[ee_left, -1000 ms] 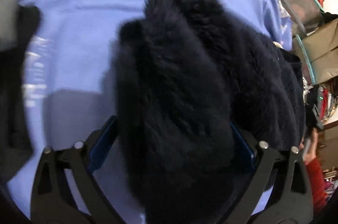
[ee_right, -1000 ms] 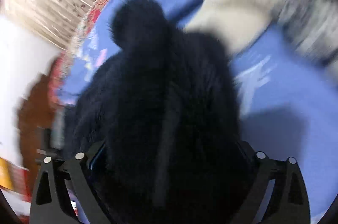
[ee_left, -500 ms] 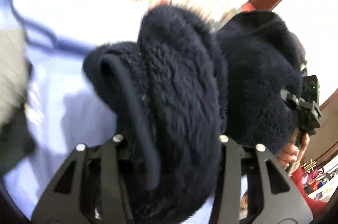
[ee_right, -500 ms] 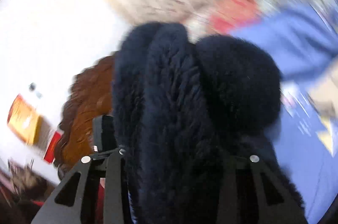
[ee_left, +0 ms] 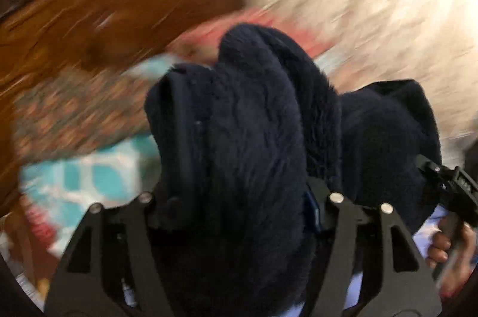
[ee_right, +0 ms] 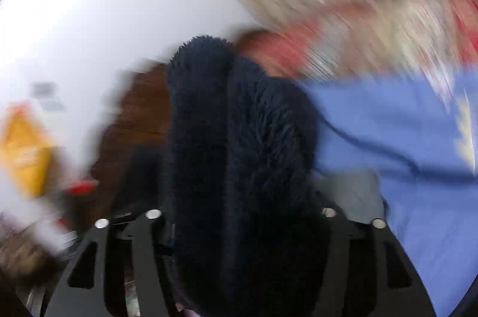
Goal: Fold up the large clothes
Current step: 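Grasp the folded navy fleece bundle with both grippers and lift it, then lower the held fleece onto the grey puffer with both grippers and release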
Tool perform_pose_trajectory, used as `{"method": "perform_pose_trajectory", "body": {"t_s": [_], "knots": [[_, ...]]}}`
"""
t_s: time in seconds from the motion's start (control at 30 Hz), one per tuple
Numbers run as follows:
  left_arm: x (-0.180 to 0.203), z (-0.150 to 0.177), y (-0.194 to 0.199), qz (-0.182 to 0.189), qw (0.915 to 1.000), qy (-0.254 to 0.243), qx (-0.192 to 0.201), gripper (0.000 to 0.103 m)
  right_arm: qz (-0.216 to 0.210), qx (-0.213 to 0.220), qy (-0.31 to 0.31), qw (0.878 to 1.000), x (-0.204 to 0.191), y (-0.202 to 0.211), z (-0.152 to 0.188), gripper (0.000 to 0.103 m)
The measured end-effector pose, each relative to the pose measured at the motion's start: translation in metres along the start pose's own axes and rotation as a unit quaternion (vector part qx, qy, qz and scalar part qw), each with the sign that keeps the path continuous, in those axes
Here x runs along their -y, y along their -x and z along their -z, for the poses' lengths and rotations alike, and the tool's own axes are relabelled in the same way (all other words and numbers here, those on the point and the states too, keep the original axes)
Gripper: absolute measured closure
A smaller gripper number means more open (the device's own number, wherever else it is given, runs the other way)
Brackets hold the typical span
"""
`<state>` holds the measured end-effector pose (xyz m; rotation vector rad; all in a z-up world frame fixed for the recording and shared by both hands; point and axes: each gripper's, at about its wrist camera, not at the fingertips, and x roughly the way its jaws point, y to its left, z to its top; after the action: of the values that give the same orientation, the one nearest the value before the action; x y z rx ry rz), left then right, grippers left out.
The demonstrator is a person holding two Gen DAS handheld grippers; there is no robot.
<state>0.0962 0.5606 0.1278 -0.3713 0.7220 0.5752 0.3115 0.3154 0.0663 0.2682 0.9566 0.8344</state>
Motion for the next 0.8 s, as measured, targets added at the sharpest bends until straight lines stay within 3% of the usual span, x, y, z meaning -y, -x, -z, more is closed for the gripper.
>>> {"method": "perform_pose_trajectory", "body": {"t_s": [0.03, 0.07, 0.1, 0.13, 0.17, 0.23, 0.3, 0.37, 0.4, 0.47, 0.6, 0.8], "knots": [[-0.018, 0.013, -0.028, -0.053, 0.998, 0.002, -0.034, 0.041, 0.059, -0.031, -0.008, 0.998, 0.009, -0.033, 0.013, 0.021], [-0.03, 0.022, -0.043, -0.086, 0.9951, 0.004, -0.048, 0.04, 0.098, -0.035, -0.003, 0.995, 0.013, -0.055, 0.03, 0.021], [-0.04, 0.03, -0.051, -0.096, 0.994, 0.012, -0.052, 0.039, 0.113, -0.015, 0.0, 0.993, 0.016, -0.051, 0.032, 0.021], [-0.051, 0.034, -0.048, -0.078, 0.9956, 0.028, -0.045, 0.039, 0.115, 0.013, -0.002, 0.993, 0.013, -0.041, 0.033, 0.019], [-0.064, 0.037, -0.033, -0.058, 0.9962, 0.06, -0.027, 0.039, 0.104, 0.037, -0.005, 0.994, 0.011, -0.025, 0.03, 0.018], [-0.075, 0.047, 0.015, -0.057, 0.9934, 0.093, 0.034, 0.039, 0.082, 0.108, 0.004, 0.991, 0.006, 0.03, 0.025, 0.018], [-0.065, 0.06, 0.063, -0.072, 0.988, 0.091, 0.102, 0.039, 0.071, 0.201, 0.042, 0.976, -0.008, 0.098, 0.043, 0.004], [-0.052, 0.082, 0.112, -0.097, 0.9824, 0.07, 0.143, 0.031, 0.056, 0.224, 0.082, 0.969, -0.018, 0.147, 0.075, 0.001], [-0.045, 0.09, 0.13, -0.093, 0.982, 0.057, 0.154, 0.026, 0.044, 0.223, 0.095, 0.969, -0.019, 0.162, 0.086, 0.0], [-0.021, 0.111, 0.166, -0.089, 0.9807, 0.022, 0.173, 0.006, 0.023, 0.213, 0.112, 0.97, -0.018, 0.193, 0.135, -0.001], [0.012, 0.134, 0.197, -0.097, 0.9804, -0.033, 0.168, 0.006, 0.024, 0.179, 0.115, 0.977, -0.02, 0.214, 0.211, -0.002], [0.063, 0.182, 0.227, -0.103, 0.9813, -0.071, 0.146, 0.006, 0.01, 0.069, 0.098, 0.993, -0.014, 0.222, 0.331, -0.002]]}}
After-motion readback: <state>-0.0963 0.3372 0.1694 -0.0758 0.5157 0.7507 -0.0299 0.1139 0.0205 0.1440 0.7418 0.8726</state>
